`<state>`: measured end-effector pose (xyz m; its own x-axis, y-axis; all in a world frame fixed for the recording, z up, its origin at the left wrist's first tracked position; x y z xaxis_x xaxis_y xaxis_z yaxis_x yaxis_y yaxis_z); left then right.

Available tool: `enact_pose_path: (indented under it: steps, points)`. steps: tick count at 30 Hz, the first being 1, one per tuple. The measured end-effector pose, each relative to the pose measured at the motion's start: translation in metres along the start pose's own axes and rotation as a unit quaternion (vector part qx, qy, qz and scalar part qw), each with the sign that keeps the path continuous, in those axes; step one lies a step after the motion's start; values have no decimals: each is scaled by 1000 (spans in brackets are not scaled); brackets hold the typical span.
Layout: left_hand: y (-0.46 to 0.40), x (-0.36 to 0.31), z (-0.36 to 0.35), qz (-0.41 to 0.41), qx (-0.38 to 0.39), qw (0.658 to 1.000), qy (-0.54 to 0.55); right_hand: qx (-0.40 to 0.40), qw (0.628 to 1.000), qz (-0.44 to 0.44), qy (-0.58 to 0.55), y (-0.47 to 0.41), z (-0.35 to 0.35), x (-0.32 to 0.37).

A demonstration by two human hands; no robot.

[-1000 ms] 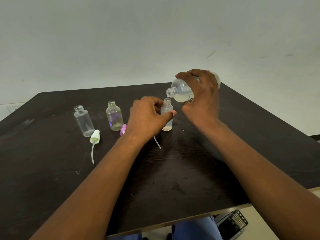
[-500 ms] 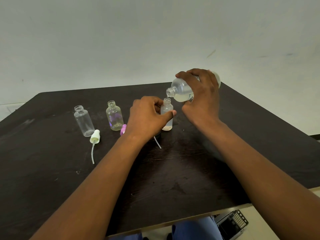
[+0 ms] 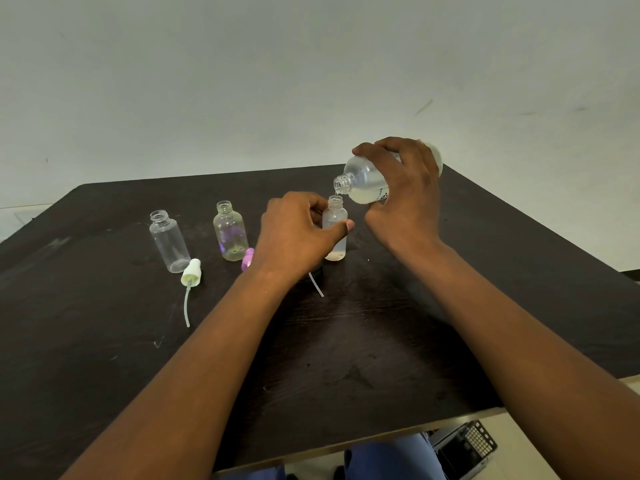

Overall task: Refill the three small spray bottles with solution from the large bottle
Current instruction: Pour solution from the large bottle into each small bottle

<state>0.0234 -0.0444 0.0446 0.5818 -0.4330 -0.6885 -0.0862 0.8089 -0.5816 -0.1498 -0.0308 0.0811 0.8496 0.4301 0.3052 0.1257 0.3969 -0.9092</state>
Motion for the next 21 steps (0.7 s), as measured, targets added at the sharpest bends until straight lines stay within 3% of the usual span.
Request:
enact_pose_path:
  steps: [21]
  points:
    - [-1, 2, -2, -5, 0, 1000, 2, 2, 1000, 1, 5, -1, -2, -3]
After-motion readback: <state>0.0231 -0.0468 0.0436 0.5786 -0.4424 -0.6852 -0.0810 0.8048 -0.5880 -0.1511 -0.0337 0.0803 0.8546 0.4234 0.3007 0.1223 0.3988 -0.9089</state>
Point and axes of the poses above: each hand's wrist, its own y-axis away from the middle knuckle, its own z-axis out of the back of the hand, x = y × z, the point moved 8 cm from there along -y, towards the middle knuckle, and after that the axes turned 10 degrees about -x, right-handed, at the moved point
